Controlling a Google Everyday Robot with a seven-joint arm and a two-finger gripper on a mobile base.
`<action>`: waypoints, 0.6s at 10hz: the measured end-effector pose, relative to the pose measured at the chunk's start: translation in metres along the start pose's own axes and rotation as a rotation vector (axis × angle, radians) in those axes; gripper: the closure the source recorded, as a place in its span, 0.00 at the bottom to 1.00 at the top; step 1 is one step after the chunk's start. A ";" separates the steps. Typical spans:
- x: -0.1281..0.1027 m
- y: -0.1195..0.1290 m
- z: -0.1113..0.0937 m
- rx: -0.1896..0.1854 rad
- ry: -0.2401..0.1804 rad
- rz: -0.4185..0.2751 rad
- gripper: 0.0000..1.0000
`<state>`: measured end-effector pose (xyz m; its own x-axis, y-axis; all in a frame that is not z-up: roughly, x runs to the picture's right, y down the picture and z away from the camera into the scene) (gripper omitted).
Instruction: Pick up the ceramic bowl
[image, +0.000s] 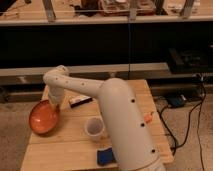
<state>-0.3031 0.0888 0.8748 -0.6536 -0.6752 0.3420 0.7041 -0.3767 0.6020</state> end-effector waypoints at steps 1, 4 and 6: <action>0.000 0.000 -0.008 -0.002 0.002 -0.003 0.86; 0.000 -0.001 -0.026 -0.007 0.010 -0.010 0.86; -0.001 -0.001 -0.035 -0.010 0.013 -0.019 0.86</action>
<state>-0.2937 0.0678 0.8488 -0.6630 -0.6763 0.3212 0.6947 -0.3958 0.6007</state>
